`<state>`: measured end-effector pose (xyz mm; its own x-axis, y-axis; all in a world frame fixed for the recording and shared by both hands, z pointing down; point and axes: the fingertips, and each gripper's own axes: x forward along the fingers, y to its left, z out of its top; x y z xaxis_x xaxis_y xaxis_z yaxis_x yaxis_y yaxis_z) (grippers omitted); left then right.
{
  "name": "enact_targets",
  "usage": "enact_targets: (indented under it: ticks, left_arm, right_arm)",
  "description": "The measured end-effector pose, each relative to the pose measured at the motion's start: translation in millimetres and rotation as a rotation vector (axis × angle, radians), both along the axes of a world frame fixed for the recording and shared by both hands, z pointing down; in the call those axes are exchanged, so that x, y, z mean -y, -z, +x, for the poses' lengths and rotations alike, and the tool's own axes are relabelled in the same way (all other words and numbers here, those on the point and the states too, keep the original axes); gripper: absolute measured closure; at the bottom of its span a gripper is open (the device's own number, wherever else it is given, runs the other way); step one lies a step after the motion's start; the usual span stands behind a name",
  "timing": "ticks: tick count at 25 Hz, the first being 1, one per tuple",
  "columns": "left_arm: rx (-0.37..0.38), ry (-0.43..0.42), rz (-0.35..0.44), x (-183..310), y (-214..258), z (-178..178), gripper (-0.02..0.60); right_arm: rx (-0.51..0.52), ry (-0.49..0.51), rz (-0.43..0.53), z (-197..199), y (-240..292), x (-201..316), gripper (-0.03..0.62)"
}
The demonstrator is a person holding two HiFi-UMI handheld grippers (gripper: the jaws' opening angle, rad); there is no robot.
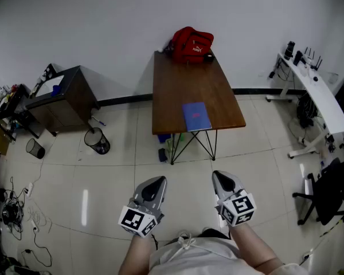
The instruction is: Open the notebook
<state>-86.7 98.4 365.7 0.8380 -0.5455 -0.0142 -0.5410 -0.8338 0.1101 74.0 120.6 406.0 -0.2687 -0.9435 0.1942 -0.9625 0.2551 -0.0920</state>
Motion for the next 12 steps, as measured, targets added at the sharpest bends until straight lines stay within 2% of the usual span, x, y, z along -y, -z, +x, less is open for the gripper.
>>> enact_targets:
  ticks: [6,12]
  left_arm:
    - [0.002,0.02,-0.02,20,-10,-22,0.588]
    - [-0.014,0.047,-0.061,59,-26,-19,0.588]
  right_arm:
    - [0.003,-0.022,-0.027,-8,-11,19,0.589]
    - [-0.001,-0.032,-0.037,5,-23,59,0.589]
